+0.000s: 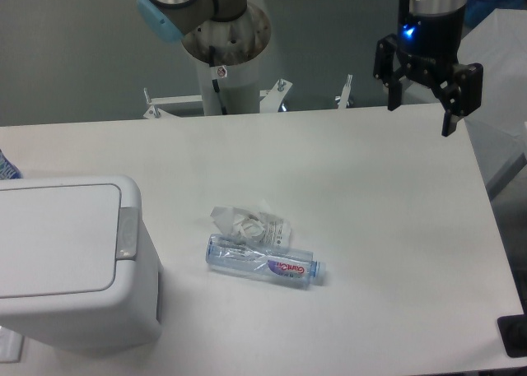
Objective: Open the trash can
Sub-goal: 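Move the open gripper across the table over the white trash can lid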
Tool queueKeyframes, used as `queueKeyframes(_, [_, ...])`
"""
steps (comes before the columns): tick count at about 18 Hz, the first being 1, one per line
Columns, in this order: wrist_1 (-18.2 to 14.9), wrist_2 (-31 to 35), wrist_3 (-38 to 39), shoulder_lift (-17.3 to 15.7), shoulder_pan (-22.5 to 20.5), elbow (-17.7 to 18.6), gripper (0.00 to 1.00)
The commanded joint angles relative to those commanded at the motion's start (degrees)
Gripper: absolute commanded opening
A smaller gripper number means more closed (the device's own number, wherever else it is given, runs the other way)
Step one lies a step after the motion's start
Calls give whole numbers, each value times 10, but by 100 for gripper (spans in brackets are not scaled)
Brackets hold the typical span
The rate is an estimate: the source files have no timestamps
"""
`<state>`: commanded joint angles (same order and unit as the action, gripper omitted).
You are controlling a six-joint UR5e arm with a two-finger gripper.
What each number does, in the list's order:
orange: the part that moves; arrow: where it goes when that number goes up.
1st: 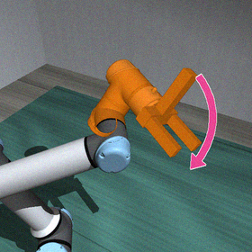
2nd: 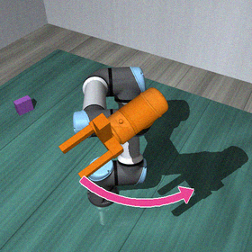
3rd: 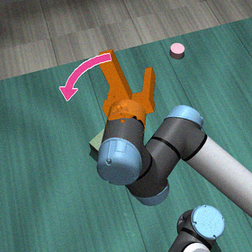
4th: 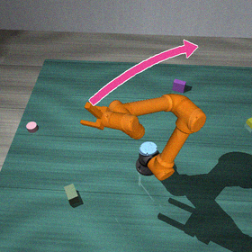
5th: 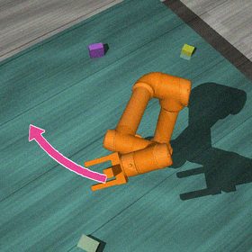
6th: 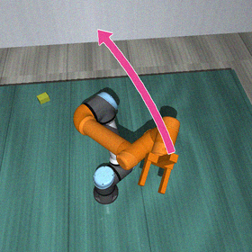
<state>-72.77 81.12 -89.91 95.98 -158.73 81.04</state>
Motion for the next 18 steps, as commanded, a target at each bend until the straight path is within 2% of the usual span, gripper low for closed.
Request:
queueKeyframes(4, [1, 0, 12, 0, 11, 2, 100])
queueKeyframes(10, [3, -5, 260, 10, 89, 0, 100])
queueKeyframes(14, [10, -59, 333, 15, 113, 2, 100])
queueKeyframes(18, [11, -62, 413, 16, 149, 4, 100])
